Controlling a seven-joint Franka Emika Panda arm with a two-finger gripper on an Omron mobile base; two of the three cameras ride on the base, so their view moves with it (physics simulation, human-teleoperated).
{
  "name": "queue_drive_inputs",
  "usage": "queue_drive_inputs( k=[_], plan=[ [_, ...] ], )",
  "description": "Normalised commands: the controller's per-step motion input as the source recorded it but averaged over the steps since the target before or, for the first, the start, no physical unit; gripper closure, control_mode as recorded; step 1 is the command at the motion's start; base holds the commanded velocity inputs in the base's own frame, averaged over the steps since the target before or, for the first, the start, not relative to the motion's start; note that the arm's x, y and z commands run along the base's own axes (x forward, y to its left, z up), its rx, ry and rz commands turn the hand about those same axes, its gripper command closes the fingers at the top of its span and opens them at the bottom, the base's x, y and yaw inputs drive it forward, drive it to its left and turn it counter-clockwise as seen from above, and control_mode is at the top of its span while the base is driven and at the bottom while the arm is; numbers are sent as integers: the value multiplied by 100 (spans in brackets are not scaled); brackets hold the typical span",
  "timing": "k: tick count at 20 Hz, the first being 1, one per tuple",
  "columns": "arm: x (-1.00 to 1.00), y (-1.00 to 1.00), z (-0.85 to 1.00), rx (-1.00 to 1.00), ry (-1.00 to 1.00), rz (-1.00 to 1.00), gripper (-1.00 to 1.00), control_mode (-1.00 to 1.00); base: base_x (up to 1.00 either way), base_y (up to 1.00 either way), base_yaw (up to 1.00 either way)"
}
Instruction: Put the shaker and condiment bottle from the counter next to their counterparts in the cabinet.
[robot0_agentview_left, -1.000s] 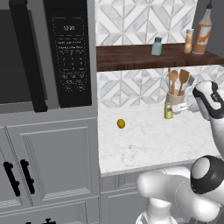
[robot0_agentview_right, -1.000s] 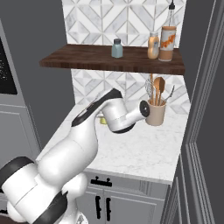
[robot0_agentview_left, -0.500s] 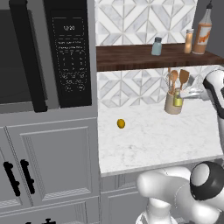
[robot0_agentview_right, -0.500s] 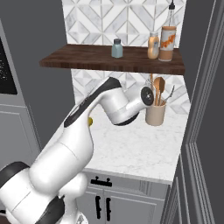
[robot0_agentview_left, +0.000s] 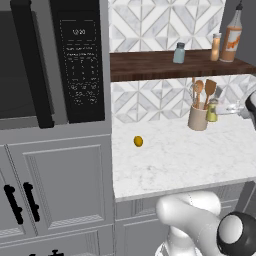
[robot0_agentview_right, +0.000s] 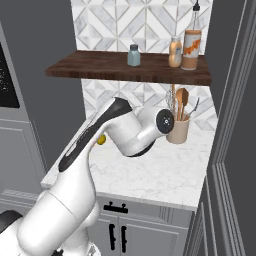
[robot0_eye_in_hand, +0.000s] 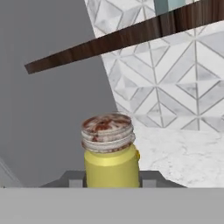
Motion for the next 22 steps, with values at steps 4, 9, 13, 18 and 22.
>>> queue_drive_inputs(
  k=[4,9,13,18,22],
  plan=[
    [-25,22,44,0,-11,-15,100,-100,0,0,0],
    [-12,4,60,0,-9,-14,100,-100,0,0,0],
    [-11,0,63,0,-9,-13,100,-100,0,0,0],
    [-1,0,65,0,-4,-10,100,-100,0,0,0],
    [-1,0,50,0,0,-6,100,-100,0,0,0]
  ],
)
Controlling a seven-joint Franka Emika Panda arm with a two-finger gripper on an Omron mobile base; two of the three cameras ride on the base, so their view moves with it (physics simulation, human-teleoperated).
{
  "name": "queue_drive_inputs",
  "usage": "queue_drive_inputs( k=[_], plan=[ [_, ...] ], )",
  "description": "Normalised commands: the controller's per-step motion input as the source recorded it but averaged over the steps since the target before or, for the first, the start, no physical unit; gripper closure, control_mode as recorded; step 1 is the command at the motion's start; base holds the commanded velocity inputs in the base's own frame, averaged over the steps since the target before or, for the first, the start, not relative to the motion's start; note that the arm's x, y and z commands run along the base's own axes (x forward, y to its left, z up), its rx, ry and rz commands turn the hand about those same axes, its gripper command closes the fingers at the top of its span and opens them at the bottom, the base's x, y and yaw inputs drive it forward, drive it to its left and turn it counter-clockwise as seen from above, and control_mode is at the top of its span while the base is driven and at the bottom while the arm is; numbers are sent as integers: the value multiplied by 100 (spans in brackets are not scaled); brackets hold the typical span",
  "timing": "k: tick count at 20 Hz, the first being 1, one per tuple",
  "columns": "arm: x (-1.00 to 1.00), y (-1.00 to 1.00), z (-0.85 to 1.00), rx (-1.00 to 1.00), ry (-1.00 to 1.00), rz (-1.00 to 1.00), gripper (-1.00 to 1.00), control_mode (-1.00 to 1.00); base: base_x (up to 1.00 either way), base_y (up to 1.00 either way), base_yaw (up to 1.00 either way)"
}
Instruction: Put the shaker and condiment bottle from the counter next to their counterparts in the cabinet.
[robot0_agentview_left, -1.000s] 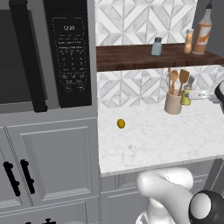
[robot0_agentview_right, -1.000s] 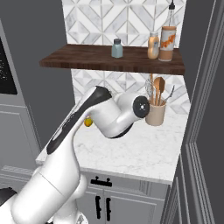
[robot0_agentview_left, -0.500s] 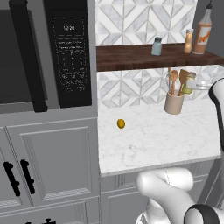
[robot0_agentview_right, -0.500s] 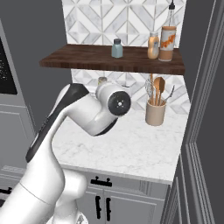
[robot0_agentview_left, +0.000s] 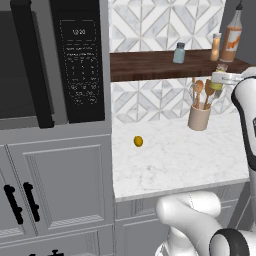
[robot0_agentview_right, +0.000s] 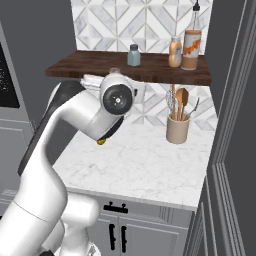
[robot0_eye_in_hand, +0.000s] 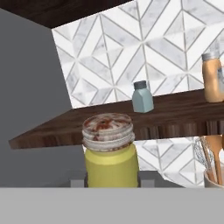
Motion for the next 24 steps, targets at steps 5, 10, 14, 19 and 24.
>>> queue_drive_inputs(
  k=[5,10,14,19,24],
  plan=[
    [-1,9,4,-2,0,0,100,-100,0,0,0],
    [0,0,38,0,-5,-2,100,-100,0,0,0],
    [0,0,34,0,-5,-5,100,-100,0,0,0],
    [22,-1,2,-4,0,-11,100,-100,0,0,0],
    [29,-2,2,-4,0,-8,100,-100,0,0,0]
  ],
)
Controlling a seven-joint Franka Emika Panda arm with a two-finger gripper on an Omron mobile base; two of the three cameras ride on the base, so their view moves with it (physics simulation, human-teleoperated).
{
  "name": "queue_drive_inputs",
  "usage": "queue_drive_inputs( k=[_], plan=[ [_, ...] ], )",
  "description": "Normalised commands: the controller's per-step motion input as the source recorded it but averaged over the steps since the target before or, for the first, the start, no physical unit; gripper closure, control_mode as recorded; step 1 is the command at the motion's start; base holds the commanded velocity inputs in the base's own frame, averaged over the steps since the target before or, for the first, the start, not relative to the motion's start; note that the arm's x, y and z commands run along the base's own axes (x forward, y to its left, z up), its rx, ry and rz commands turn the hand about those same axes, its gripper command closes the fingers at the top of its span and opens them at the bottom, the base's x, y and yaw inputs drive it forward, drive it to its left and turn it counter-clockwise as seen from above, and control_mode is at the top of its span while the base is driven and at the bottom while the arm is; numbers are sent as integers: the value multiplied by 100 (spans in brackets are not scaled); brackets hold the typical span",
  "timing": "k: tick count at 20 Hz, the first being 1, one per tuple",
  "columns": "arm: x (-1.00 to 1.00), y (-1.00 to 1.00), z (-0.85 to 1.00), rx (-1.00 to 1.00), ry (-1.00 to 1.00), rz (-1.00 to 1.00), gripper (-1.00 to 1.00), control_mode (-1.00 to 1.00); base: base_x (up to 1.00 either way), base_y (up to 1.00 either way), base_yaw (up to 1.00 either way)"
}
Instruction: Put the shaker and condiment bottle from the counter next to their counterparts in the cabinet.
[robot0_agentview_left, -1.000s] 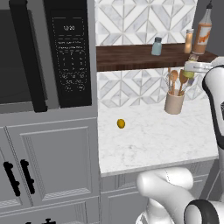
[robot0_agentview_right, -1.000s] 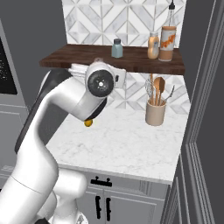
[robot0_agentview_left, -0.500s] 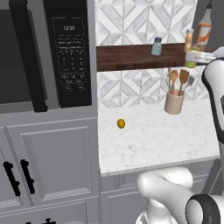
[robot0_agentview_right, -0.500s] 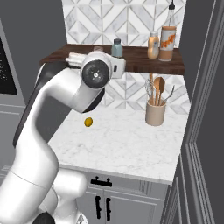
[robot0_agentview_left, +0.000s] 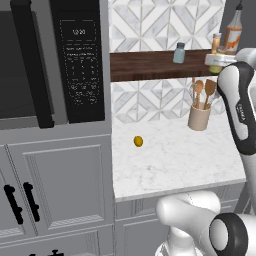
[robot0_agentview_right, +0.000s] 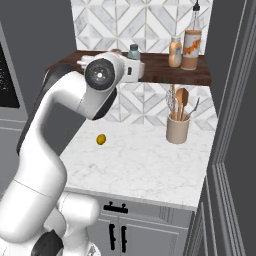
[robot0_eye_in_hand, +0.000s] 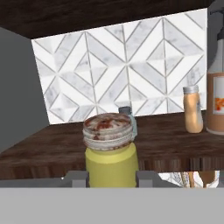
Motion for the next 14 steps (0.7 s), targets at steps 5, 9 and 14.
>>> queue_drive_inputs(
  k=[5,9,14],
  plan=[
    [17,0,0,0,-1,0,100,-100,0,0,0],
    [35,0,0,0,0,0,100,-100,0,0,0],
    [39,-6,0,0,0,0,100,-100,0,0,0]
  ],
)
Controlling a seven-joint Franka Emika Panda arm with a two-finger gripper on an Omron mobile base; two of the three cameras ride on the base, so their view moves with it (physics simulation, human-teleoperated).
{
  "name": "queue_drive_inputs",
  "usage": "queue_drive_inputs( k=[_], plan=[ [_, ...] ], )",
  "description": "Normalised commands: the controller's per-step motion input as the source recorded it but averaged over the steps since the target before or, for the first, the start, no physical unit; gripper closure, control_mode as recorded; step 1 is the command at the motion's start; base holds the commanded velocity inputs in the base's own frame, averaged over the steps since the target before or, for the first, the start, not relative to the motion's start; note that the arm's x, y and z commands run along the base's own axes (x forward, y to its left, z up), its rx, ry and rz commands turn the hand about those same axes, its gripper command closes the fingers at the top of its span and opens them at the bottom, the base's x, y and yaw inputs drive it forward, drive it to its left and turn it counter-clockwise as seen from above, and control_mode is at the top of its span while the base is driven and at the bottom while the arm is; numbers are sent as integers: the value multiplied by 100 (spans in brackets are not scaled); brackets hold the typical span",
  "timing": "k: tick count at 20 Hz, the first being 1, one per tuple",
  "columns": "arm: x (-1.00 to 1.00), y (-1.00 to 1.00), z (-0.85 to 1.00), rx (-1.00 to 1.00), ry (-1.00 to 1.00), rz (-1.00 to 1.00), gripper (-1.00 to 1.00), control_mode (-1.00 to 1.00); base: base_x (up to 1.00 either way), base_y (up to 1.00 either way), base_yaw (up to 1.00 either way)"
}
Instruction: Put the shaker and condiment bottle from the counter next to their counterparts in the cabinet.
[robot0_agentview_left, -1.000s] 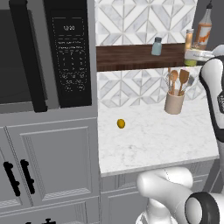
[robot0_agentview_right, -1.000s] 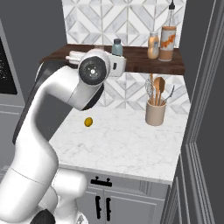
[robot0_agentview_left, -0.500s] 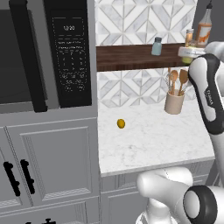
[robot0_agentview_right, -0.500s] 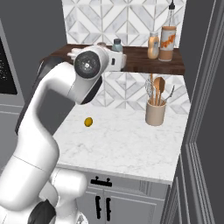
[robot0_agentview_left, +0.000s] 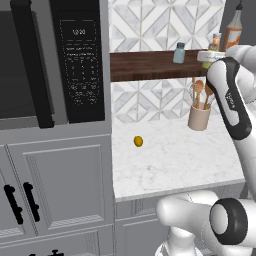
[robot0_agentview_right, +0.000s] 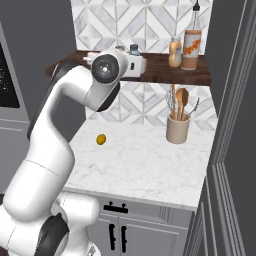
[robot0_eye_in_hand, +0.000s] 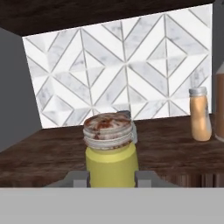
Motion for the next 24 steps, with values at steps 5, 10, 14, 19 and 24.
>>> queue_drive_inputs(
  k=[5,10,14,19,24],
  plan=[
    [36,-18,0,0,0,-2,100,-100,0,0,0],
    [5,-3,-1,0,0,0,100,-100,0,0,0],
    [5,0,-1,-1,0,0,100,-100,0,0,0],
    [18,0,0,0,0,0,100,-100,0,0,0],
    [21,-2,-3,0,0,0,100,-100,0,0,0]
  ],
)
